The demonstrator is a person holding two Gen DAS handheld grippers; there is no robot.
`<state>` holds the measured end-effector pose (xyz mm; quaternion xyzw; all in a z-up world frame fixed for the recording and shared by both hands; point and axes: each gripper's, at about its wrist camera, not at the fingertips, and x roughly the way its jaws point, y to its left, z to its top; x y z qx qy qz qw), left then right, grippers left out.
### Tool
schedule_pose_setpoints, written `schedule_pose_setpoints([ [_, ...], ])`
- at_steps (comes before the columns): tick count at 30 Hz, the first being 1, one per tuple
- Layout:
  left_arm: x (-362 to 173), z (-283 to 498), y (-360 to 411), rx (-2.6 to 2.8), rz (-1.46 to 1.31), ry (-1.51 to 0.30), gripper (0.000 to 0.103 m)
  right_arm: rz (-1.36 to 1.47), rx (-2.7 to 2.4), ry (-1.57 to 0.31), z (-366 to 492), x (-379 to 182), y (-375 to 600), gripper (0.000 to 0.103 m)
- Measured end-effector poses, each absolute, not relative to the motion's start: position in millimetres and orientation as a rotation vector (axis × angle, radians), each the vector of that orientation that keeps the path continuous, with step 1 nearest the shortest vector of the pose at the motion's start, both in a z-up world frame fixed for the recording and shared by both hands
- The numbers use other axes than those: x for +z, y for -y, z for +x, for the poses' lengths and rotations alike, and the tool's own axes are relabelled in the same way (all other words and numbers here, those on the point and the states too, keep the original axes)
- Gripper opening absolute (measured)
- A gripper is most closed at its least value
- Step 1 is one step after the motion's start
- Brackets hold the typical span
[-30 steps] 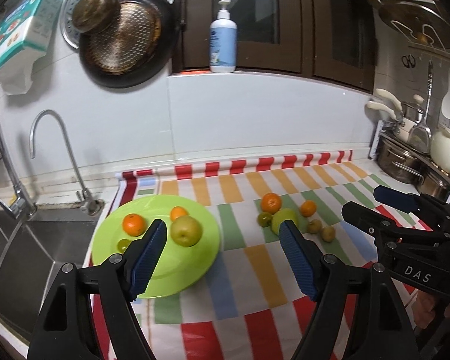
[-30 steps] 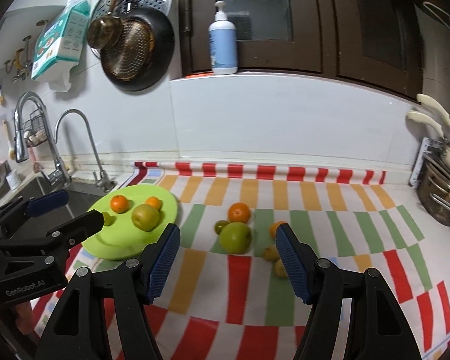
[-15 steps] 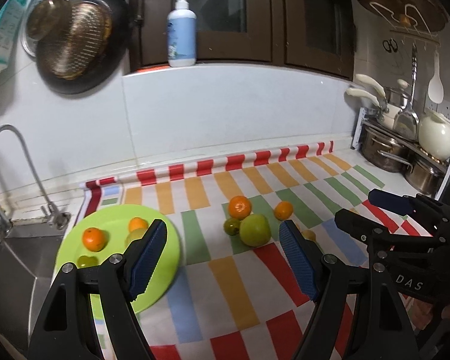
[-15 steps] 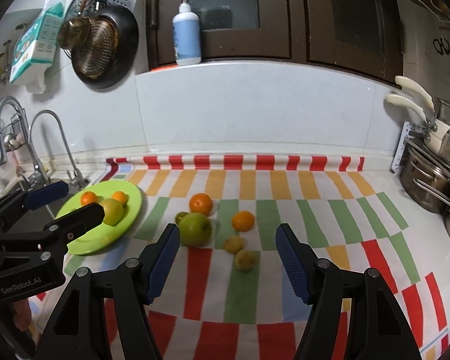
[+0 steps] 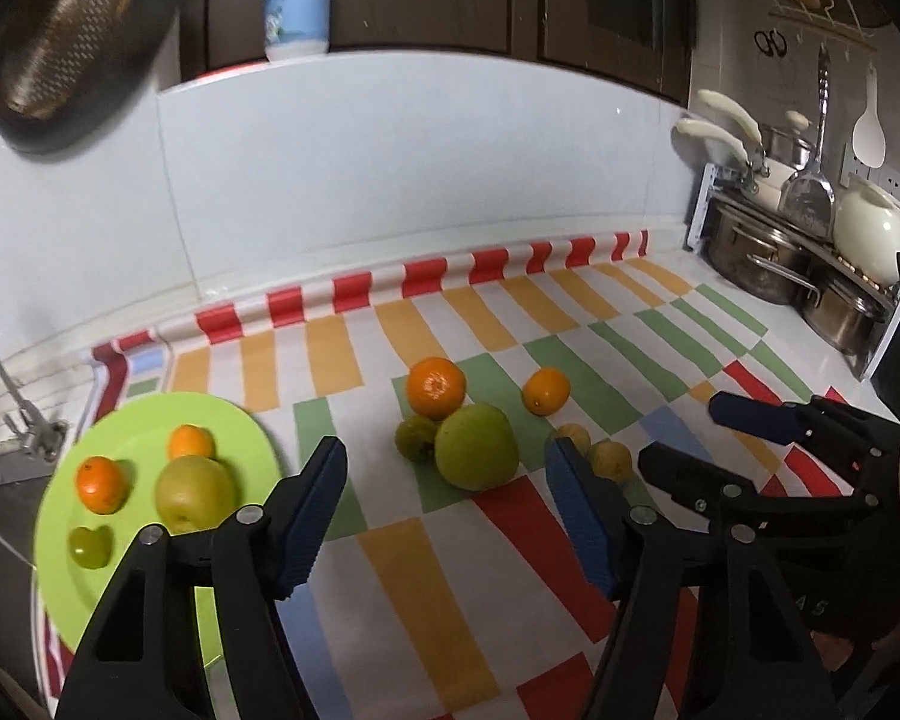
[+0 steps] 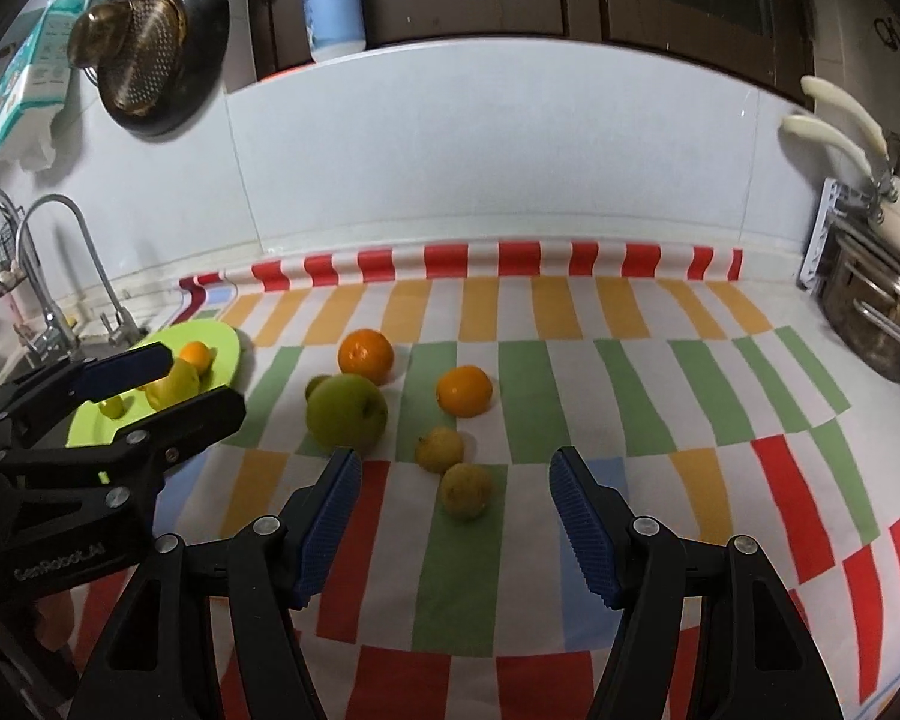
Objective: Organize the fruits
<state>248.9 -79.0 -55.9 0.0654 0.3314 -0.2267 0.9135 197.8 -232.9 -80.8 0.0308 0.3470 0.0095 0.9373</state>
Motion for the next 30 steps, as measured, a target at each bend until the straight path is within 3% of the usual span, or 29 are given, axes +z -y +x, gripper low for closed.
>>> schedule_pose_setpoints([
  [10, -85, 279, 101, -0.485, 0.136, -0.795, 0.057, 0.100, 0.037, -0.784, 218, -109, 243, 0.051],
  [24, -100, 305, 118, -0.493, 0.095, -0.881, 0.049, 0.126, 0.077, -0.828, 236, -127, 248, 0.045],
  [30, -106, 307, 121, -0.474, 0.107, -0.892, 0.047, 0.143, 0.080, -0.844, 238, -132, 252, 0.029],
])
